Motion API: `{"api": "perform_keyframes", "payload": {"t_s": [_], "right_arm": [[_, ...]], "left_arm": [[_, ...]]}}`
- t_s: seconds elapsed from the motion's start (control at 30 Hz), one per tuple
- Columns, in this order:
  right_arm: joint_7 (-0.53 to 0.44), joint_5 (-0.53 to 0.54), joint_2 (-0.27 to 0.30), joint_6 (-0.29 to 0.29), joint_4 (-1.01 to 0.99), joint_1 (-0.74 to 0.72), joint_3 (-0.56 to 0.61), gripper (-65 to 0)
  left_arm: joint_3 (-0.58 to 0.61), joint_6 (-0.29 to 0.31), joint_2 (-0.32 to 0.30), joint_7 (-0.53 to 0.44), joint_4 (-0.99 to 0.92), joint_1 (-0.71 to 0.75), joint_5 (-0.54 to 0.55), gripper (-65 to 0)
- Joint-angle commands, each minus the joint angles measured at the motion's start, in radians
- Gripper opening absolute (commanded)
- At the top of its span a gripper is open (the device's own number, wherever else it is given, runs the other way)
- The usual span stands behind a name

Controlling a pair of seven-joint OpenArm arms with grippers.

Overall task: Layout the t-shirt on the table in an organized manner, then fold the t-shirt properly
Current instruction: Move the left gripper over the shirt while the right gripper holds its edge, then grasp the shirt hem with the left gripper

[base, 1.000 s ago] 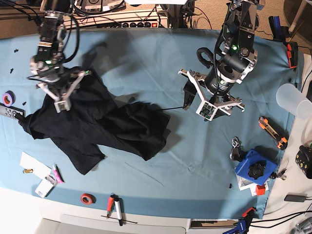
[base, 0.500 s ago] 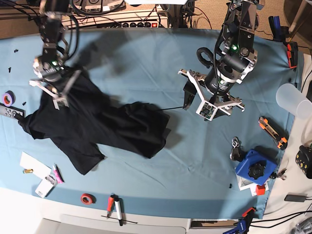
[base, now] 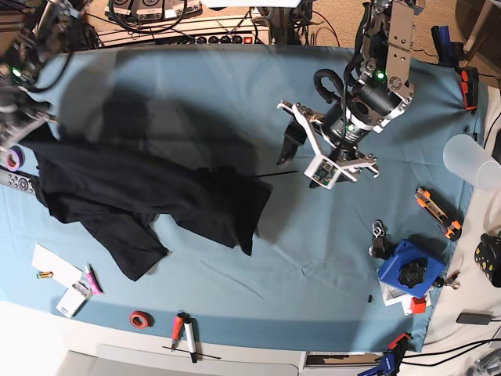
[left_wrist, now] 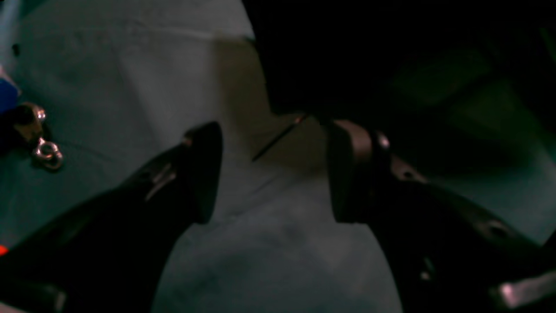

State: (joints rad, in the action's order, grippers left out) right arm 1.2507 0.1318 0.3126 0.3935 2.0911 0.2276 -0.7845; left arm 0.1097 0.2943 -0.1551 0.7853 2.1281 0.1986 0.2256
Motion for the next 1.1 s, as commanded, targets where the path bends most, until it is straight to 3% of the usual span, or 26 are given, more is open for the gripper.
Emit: {"api": "perform_keyframes", "payload": {"t_s": [0.0,0.13,0.27,0.37,0.43,0.53,0.67,0.77,0.93,1.07], "right_arm": [[-0.012,0.038,0.020,0.011,0.005,0.003,-0.043,-65.0],[0.046,0.192,0.019,0.071,-0.023,0.034,-0.140,-65.0],[0.041,0.181,0.017,0.080,-0.025,0.060,-0.161,-65.0],[0.039,0.158,0.017,0.080,-0.025,0.061,-0.175,-65.0],[0.044,0.159,0.017,0.080,-0.025,0.061,-0.179,-65.0],[0.066,0.160,0.017,0.080,-0.025,0.061,-0.179,-65.0],[0.071,0.159,0.017,0.080,-0.025,0.100,-0.179,-65.0],[0.069,0.159,0.017,0.080,-0.025,0.145,-0.179,-65.0],[0.065,0.151,0.017,0.080,-0.025,0.195,-0.180,-65.0],[0.057,0.108,0.017,0.061,-0.025,0.205,-0.180,-65.0]], "left_arm": [[-0.001,0.009,0.003,-0.032,0.011,-0.010,0.023,-26.4],[-0.001,0.143,0.003,-0.079,-0.024,-0.010,0.023,-26.4],[0.000,0.207,0.003,-0.080,-0.073,-0.011,0.087,-26.4],[0.021,0.205,0.002,-0.139,-0.093,-0.014,0.098,-26.4],[0.048,0.205,0.002,-0.201,-0.093,-0.029,0.027,-26.4],[0.116,0.195,0.002,-0.218,-0.108,-0.092,-0.076,-26.4],[0.223,0.043,0.003,-0.218,-0.216,-0.225,-0.092,-26.4],[0.277,-0.021,0.011,-0.218,-0.352,-0.338,-0.125,-26.4],[0.301,-0.020,0.047,-0.219,-0.599,-0.503,-0.109,-26.6],[0.301,0.057,0.075,-0.217,-0.782,-0.605,-0.042,-26.6]]}}
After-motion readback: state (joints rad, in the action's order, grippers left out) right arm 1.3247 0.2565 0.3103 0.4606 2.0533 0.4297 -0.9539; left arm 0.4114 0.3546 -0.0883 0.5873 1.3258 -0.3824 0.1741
